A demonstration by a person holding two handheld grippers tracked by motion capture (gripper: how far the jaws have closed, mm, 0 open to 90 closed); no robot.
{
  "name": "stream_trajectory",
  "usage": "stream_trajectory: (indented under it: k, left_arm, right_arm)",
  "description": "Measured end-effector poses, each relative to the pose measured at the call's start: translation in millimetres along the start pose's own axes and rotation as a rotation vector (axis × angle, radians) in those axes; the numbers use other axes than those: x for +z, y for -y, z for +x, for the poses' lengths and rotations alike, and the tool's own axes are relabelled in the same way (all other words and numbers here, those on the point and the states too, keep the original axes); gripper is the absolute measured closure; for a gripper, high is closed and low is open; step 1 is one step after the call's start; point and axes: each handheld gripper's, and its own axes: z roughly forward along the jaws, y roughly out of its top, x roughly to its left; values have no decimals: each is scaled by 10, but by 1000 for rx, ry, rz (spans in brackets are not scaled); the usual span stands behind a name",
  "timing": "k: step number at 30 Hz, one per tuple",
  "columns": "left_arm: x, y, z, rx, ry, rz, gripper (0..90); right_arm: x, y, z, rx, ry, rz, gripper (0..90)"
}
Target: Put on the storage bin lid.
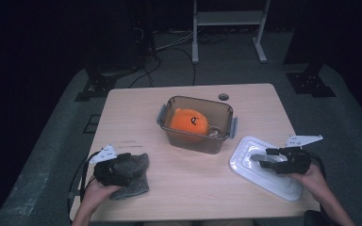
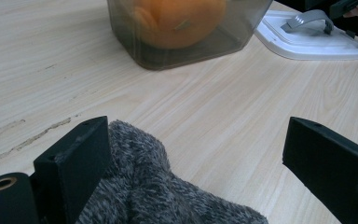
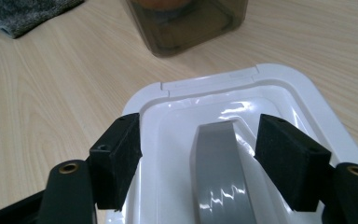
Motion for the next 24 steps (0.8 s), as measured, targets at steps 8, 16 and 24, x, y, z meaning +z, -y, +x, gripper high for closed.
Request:
stream_trajectory:
  k: [8, 16, 24]
  left_arm:
    - [3, 1, 0, 0, 1, 2, 73]
    - [13, 2, -2, 1, 5, 6, 73]
    - [7, 3, -2, 1, 4, 3, 73]
  right_arm:
    - [-4, 86, -42, 0, 18, -1, 330]
    - [-20, 177, -67, -6, 40, 0, 428]
    - [-15, 188, -52, -48, 56, 15, 552]
